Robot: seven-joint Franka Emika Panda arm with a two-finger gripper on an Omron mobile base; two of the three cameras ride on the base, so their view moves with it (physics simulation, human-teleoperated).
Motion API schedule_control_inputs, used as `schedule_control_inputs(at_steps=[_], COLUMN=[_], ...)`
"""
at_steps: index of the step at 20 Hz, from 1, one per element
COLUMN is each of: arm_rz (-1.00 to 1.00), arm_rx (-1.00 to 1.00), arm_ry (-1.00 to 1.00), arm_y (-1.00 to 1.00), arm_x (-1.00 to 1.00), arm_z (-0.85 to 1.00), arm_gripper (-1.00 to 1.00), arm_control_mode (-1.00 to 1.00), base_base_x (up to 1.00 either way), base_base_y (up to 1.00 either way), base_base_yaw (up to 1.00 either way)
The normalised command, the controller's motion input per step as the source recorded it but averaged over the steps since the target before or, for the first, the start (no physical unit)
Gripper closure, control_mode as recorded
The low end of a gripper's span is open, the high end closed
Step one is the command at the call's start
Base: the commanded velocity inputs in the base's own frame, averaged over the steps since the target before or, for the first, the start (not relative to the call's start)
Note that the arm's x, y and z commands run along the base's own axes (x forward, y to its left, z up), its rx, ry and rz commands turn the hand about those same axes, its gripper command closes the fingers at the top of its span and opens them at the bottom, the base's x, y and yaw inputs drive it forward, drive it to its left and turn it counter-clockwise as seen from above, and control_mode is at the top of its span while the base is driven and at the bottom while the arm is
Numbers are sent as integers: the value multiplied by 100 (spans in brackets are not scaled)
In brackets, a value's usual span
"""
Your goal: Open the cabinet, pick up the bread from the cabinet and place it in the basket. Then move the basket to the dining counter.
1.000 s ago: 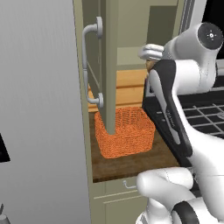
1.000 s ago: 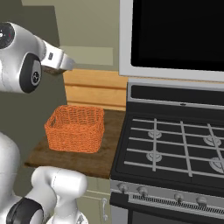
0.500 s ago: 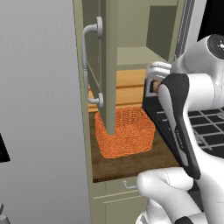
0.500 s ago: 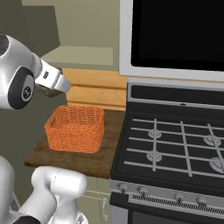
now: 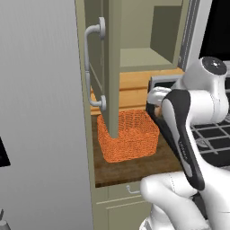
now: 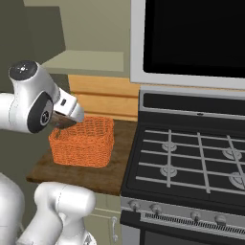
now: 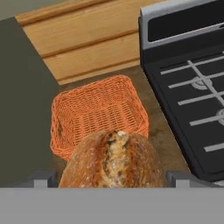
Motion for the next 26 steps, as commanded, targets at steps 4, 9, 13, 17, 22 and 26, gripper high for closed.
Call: schedule_control_inputs(at_steps=[4,9,13,17,22,26], arm_rz=[6,2,0,0,0,0], arm_rx=[0,0,0,0,0,0], arm_ry=[3,14,18,18,15,14], arm_y=[-4,0,1,1,9,24], arm_x=[30,58,76,79,70,57], arm_z=[-93,-66,-26,-5,-15,-44], arm_gripper=[100,100,100,100,100,100], arm_control_mode=[-100,-100,-100,-100,-100,-100], base_base_x=[0,0,0,0,0,0], base_base_y=[0,0,0,0,0,0], base_base_yaw=[0,0,0,0,0,0])
